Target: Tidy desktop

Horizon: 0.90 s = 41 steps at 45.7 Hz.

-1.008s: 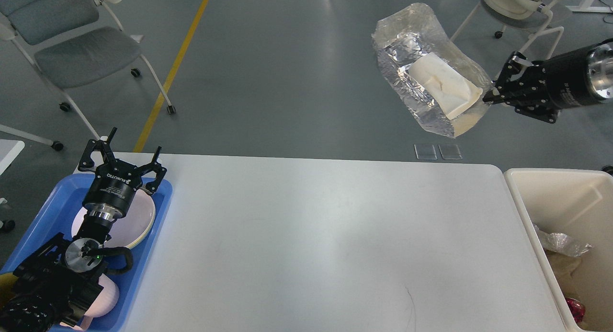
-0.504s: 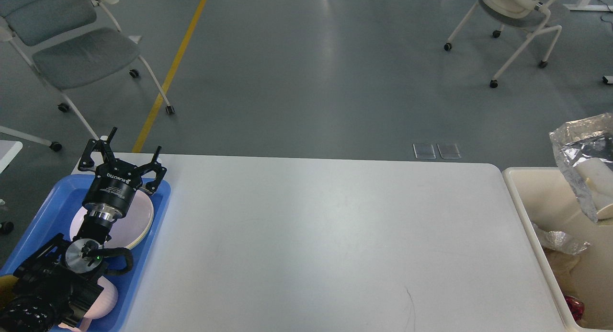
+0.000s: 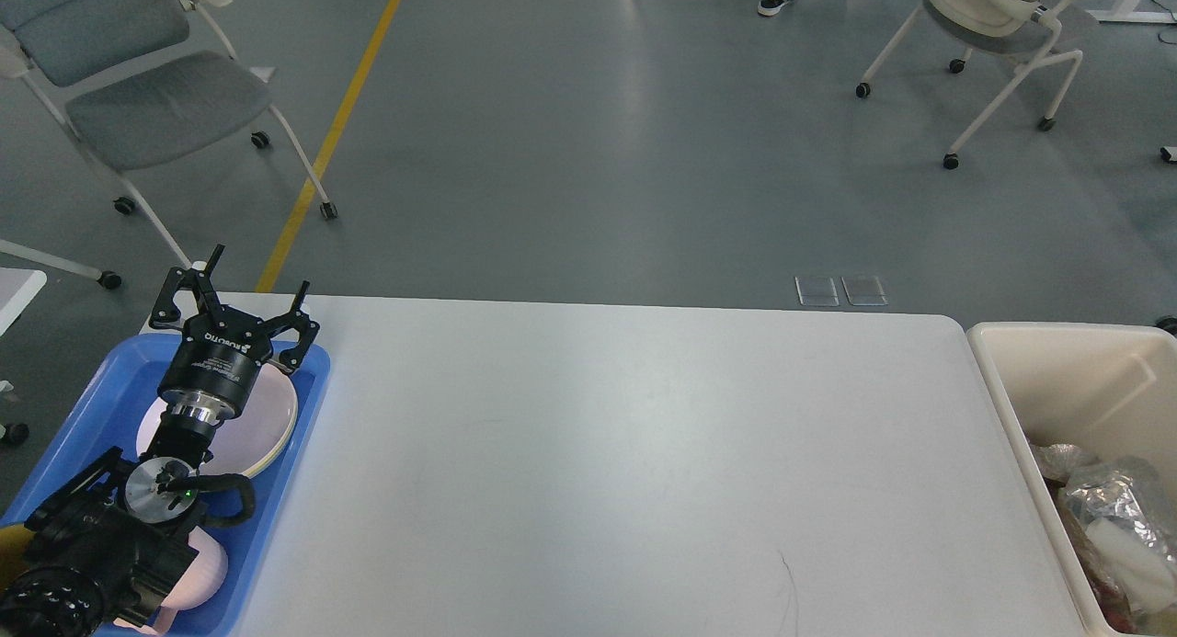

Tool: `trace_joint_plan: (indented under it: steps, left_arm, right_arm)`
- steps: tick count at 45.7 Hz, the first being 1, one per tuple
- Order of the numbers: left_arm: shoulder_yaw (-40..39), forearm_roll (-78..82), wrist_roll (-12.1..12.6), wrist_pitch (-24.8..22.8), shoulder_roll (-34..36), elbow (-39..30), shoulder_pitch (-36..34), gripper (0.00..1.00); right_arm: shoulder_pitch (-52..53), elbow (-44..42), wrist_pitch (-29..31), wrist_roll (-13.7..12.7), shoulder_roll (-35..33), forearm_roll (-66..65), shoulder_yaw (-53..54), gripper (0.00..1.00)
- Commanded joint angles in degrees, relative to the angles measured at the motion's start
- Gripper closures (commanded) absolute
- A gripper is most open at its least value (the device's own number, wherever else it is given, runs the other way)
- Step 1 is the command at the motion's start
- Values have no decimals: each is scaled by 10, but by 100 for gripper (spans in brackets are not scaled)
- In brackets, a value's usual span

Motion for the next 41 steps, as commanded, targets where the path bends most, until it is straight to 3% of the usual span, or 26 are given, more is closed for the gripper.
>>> trace_joint_plan:
  steps: [1,9,19,31,41]
  left_arm:
    - [0,0,0,0,0,0,0,4]
    - [0,0,0,0,0,0,0,4]
    - [0,0,0,0,0,0,0,4]
    - [0,0,0,0,0,0,0,4]
    - [0,0,0,0,0,0,0,4]
  right_arm:
    - [2,0,2,0,0,0,23,0]
    - [38,-3,6,3,15,-1,130,0]
    - [103,-5,5,5,42,-3,384,0]
    - [68,-21,2,9,181,-3,645,0]
    - [-8,-101,1,10,319,-3,811,0]
